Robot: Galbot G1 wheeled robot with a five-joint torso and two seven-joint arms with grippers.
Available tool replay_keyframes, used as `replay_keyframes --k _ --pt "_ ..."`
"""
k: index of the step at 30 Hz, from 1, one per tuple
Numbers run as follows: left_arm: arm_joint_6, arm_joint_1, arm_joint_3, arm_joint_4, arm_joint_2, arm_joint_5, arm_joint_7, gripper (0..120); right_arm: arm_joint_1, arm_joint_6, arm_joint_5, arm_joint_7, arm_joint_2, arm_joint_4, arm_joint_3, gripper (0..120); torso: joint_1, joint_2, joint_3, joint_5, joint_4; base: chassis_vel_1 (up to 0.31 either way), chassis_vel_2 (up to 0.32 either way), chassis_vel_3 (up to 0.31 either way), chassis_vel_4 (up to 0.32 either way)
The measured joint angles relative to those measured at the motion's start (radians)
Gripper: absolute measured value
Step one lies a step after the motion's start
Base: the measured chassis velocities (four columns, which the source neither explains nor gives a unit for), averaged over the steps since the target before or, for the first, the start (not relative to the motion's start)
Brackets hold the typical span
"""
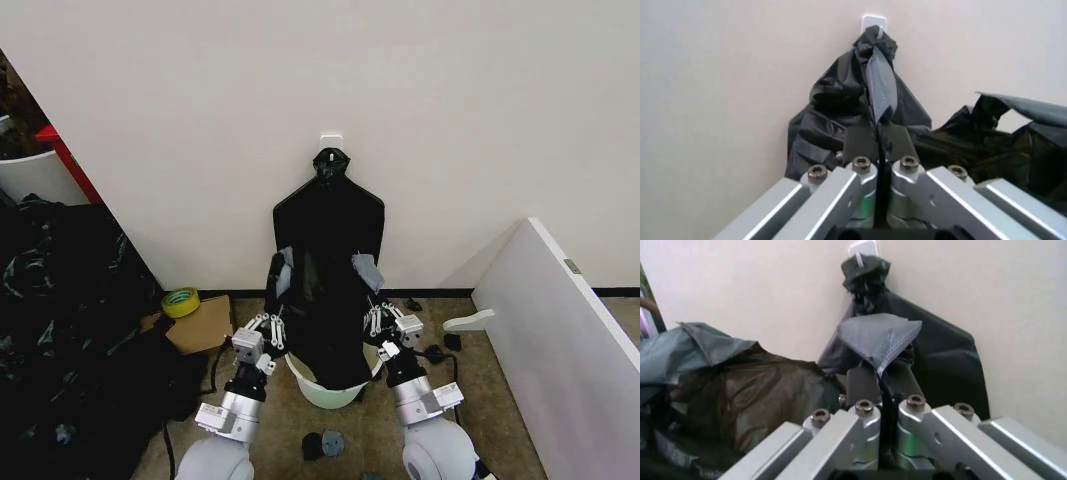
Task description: Place the garbage bag over the trash bin.
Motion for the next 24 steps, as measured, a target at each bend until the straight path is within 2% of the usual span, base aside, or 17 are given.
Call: replay_keyframes --k 7,11,16,20,24 --pt "-0.027 0.015 0.038 0.055 -0.019 0.018 0.012 0 0.002 0.022 -0.022 -0.015 -0.003 -0.031 0.014 0 0.0 0.0 0.0 -0.0001 0.0 0.0 0.0 0.0 0.0" --pt "-0.035 0.023 0.049 0.085 -0.03 0.021 0.015 0 -0.004 0.01 -0.063 0.033 -0.008 -0.047 0.017 0 0.0 0.0 0.0 0.0 0.0 0.0 0.0 0.0 0.0" --pt "-0.039 0.044 0.055 0.114 -0.036 0.018 0.01 0 -0.05 -0.077 -0.115 0.183 -0.045 -0.009 -0.014 0 0.0 0.0 0.0 0.0 0.0 0.0 0.0 0.0 0.0" --pt "-0.038 0.055 0.058 0.122 -0.032 0.008 0.005 0 -0.085 -0.127 -0.122 0.241 -0.074 0.038 -0.043 0 0.0 0.0 0.0 0.0001 0.0 0.0 0.0 0.0 0.0" --pt "-0.016 0.065 0.064 0.144 -0.029 0.02 -0.01 0 -0.125 -0.231 -0.107 0.328 -0.1 0.113 -0.084 0 0.0 0.0 0.0 0.0 0.0 0.0 0.0 0.0 0.0"
